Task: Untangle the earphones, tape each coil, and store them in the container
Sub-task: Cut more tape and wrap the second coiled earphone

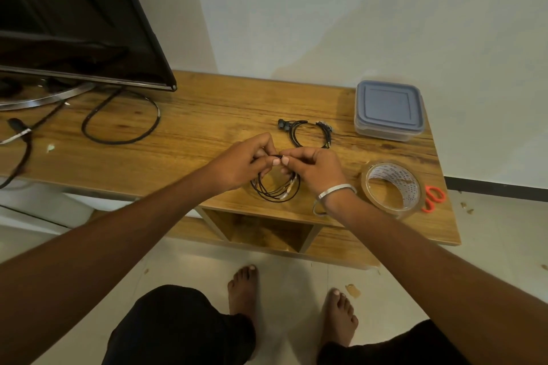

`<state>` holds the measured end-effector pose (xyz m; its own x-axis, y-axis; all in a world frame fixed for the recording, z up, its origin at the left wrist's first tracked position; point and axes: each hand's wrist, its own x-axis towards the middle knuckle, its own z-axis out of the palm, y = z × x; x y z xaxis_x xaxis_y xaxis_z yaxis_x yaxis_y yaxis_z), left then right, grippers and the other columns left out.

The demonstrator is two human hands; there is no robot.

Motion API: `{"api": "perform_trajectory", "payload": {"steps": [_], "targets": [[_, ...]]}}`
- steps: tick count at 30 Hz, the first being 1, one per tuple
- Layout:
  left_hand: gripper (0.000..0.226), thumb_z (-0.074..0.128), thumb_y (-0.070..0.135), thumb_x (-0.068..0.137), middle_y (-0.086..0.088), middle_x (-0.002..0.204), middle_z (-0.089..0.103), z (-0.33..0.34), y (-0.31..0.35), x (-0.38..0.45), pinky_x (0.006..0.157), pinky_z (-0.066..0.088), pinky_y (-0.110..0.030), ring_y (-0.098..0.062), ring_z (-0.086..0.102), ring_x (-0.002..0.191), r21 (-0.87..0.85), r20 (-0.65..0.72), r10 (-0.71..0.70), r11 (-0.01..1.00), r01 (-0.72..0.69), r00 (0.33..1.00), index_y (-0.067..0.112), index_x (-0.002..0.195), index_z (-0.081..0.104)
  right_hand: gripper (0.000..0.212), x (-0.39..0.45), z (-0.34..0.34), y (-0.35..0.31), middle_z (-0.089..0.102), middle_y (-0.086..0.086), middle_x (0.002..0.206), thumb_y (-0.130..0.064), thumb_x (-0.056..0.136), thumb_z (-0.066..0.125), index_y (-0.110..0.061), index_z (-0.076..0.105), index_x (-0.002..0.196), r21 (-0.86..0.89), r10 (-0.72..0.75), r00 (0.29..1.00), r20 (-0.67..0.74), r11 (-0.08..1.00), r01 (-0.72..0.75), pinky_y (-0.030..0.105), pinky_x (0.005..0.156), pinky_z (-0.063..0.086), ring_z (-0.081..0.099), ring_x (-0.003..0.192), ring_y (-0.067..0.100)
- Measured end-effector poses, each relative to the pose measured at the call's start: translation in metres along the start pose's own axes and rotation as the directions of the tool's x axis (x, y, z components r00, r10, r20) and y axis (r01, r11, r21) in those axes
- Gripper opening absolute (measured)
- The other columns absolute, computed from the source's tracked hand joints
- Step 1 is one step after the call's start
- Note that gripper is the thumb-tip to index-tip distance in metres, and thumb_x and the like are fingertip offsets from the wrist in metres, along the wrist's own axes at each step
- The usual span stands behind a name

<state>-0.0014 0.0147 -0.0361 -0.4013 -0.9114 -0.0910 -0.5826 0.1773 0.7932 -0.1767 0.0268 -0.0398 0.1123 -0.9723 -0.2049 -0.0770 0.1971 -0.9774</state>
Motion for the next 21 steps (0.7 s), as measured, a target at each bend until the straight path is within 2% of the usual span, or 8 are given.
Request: {"api": "perform_trajectory", "payload": {"steps": [5, 7, 10, 12, 14, 18, 21], "targets": [[0.013, 0.057, 0.024, 0.096, 0.006, 0.059, 0.063, -0.004, -0.011, -0.001, 0.064, 0.046, -0.033, -0.015, 0.057, 0.06, -0.021, -0.008, -0.066, 0.998, 0.066, 0.998, 0.022, 0.086, 0.049, 0.015, 0.012, 0.013, -0.004, 0.069, 0.008, 0.077, 0.001, 0.081, 0.068, -0.013, 0.072, 0.081, -0.027, 0.026, 1.0, -0.007, 0.999, -0.027, 0.033, 0.071, 0.058, 0.064, 0.069, 0.018], [0.012, 0.057, 0.026, 0.096, 0.005, 0.061, 0.063, -0.01, -0.014, 0.0, 0.064, 0.05, -0.034, -0.013, 0.059, 0.061, -0.043, -0.021, -0.125, 0.991, 0.124, 0.992, 0.019, 0.088, 0.05, 0.015, 0.02, 0.021, -0.003, 0.069, 0.008, 0.078, 0.0, 0.082, 0.067, -0.014, 0.072, 0.082, -0.084, 0.019, 1.0, -0.022, 0.996, -0.021, 0.032, 0.071, 0.057, 0.062, 0.069, 0.015], [0.012, 0.057, 0.026, 0.096, 0.004, 0.07, 0.065, -0.019, -0.02, 0.006, 0.055, 0.053, -0.032, -0.013, 0.06, 0.061, -0.077, -0.073, -0.198, 0.978, 0.192, 0.977, 0.017, 0.091, 0.051, 0.014, 0.036, 0.037, -0.006, 0.069, 0.003, 0.083, -0.002, 0.083, 0.065, -0.013, 0.073, 0.087, -0.163, 0.014, 0.999, -0.046, 0.986, -0.021, 0.025, 0.074, 0.054, 0.061, 0.074, 0.011], [0.012, 0.059, 0.026, 0.095, 0.0, 0.081, 0.066, -0.026, -0.027, 0.011, 0.052, 0.053, -0.031, -0.016, 0.059, 0.064, -0.043, -0.132, -0.206, 0.978, 0.202, 0.97, 0.016, 0.094, 0.054, 0.015, 0.05, 0.048, -0.007, 0.069, 0.002, 0.087, 0.0, 0.083, 0.065, -0.013, 0.073, 0.085, -0.178, 0.008, 0.998, -0.061, 0.984, -0.019, 0.029, 0.085, 0.053, 0.063, 0.086, 0.014], [0.01, 0.062, 0.025, 0.093, -0.003, 0.086, 0.065, -0.034, -0.034, 0.017, 0.053, 0.051, -0.03, -0.016, 0.058, 0.066, 0.029, -0.197, -0.176, 0.982, 0.185, 0.964, 0.016, 0.092, 0.058, 0.015, 0.063, 0.057, -0.009, 0.07, 0.004, 0.09, 0.0, 0.083, 0.065, -0.011, 0.073, 0.088, -0.23, -0.004, 0.998, -0.066, 0.973, -0.012, 0.032, 0.09, 0.053, 0.064, 0.092, 0.017], [0.01, 0.069, 0.023, 0.088, -0.001, 0.09, 0.059, -0.048, -0.046, 0.029, 0.065, 0.04, -0.024, -0.013, 0.055, 0.079, 0.184, -0.318, -0.099, 0.969, 0.164, 0.943, 0.013, 0.087, 0.068, 0.015, 0.085, 0.071, -0.009, 0.071, 0.005, 0.09, -0.001, 0.084, 0.065, -0.01, 0.074, 0.092, -0.344, -0.072, 0.993, -0.089, 0.938, 0.037, 0.031, 0.085, 0.056, 0.065, 0.085, 0.015], [0.007, 0.068, 0.024, 0.089, 0.005, 0.086, 0.059, -0.052, -0.053, 0.037, 0.061, 0.037, -0.019, -0.009, 0.054, 0.077, 0.185, -0.381, -0.151, 0.954, 0.236, 0.912, 0.017, 0.089, 0.07, 0.015, 0.098, 0.082, -0.011, 0.072, 0.006, 0.092, -0.002, 0.085, 0.064, -0.01, 0.074, 0.092, -0.432, -0.138, 0.986, -0.097, 0.898, 0.083, 0.026, 0.083, 0.054, 0.063, 0.082, 0.012]]}}
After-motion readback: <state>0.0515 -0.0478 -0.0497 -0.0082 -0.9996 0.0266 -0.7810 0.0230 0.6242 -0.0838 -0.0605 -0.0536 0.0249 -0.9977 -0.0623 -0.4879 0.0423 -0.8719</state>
